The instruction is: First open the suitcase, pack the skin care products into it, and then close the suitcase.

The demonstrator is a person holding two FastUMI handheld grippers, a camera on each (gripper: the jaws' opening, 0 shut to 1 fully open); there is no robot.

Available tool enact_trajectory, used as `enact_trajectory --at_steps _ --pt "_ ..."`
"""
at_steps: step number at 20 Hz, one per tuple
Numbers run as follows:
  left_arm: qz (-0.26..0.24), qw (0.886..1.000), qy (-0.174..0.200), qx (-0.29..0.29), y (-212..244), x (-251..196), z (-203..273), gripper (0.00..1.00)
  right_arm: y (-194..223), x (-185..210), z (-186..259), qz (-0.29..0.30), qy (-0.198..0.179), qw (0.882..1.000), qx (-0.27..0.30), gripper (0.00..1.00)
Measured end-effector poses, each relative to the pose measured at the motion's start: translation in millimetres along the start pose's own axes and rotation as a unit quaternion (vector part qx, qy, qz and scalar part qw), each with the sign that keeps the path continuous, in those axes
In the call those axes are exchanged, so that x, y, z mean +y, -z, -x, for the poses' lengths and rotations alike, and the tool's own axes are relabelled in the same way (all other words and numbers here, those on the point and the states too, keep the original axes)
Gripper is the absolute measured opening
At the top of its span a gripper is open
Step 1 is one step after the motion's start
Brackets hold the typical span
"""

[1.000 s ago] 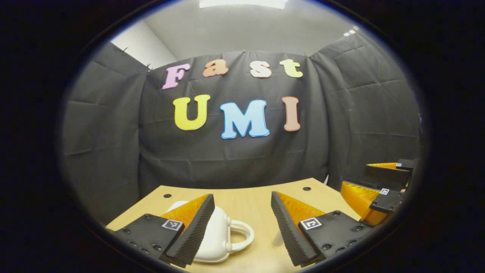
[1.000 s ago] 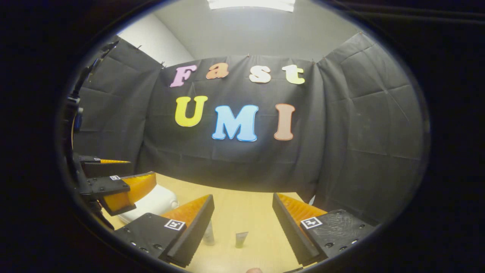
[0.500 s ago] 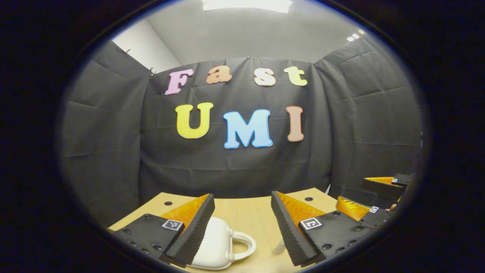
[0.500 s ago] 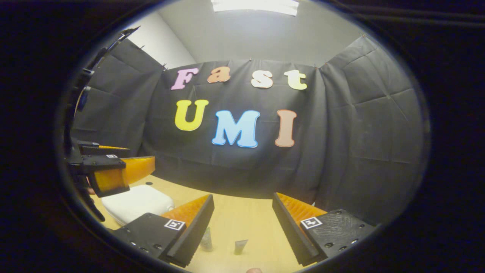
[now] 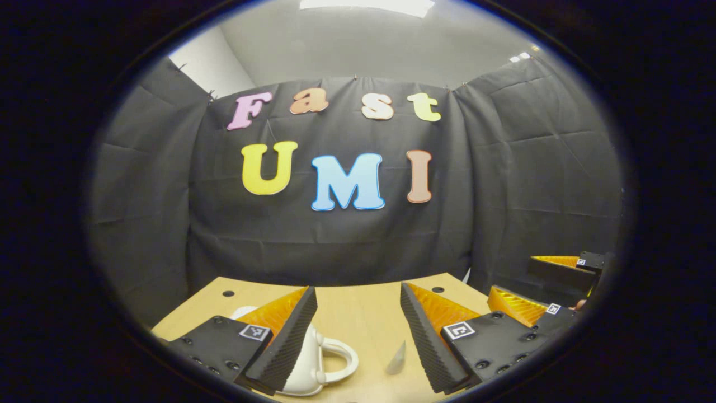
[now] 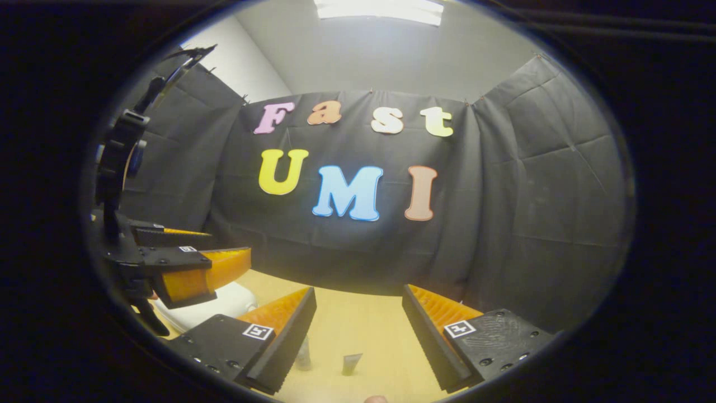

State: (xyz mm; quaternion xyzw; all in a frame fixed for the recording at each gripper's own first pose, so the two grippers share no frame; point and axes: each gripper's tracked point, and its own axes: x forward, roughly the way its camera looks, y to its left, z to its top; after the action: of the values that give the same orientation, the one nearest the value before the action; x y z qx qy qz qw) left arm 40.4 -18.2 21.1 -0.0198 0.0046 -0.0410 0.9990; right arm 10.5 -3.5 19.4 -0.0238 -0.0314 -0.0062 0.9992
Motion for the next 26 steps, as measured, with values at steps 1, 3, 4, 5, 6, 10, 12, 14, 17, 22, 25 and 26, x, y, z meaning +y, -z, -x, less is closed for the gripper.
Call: enact_trajectory --at_steps 1,3,4,5,6,10,12,14,17,22,25,26 --pt "0.002 1.0 0.002 0.011 5 3 -4 0.96 -1 -4 2 0.002 0.004 1.0 -0.004 0.94" --pt "0.01 0.999 0.007 0.035 15 9 -15 0.96 -1 -7 4 0.003 0.006 1.0 -0.009 0.94" --pt "0.019 0.998 0.004 0.052 25 14 -22 0.96 0 -6 4 0.001 0.005 1.0 -0.009 0.94" --pt "0.029 0.997 0.004 0.071 32 19 -29 0.96 2 -8 3 -0.001 0.004 1.0 -0.009 0.94" --pt "0.037 0.995 0.004 0.093 40 21 -37 0.96 5 -8 1 -0.004 0.002 1.0 -0.006 0.94" --pt "0.07 0.978 0.007 0.196 87 30 -60 0.96 15 -12 -5 -0.003 -0.005 1.0 0.005 0.94" --pt "0.09 0.96 0.02 0.264 119 26 -65 0.96 14 -18 -8 0.014 0.001 1.0 0.0 0.94" --pt "0.098 0.938 0.03 0.332 153 18 -70 0.96 16 -18 -12 0.02 -0.003 1.0 -0.002 0.94" --pt "0.11 0.909 0.028 0.402 188 25 -88 0.96 28 -16 -15 0.004 -0.02 1.0 0.017 0.94" --pt "0.119 0.871 0.02 0.476 232 32 -106 0.95 41 -17 -20 0.018 -0.031 0.999 0.036 0.94" --pt "0.119 0.848 0.014 0.516 257 32 -109 0.99 46 -15 -23 0.012 -0.04 0.998 0.046 0.94" --pt "0.124 0.844 0.014 0.522 263 32 -111 0.9 47 -14 -24 0.008 -0.042 0.998 0.049 0.94"
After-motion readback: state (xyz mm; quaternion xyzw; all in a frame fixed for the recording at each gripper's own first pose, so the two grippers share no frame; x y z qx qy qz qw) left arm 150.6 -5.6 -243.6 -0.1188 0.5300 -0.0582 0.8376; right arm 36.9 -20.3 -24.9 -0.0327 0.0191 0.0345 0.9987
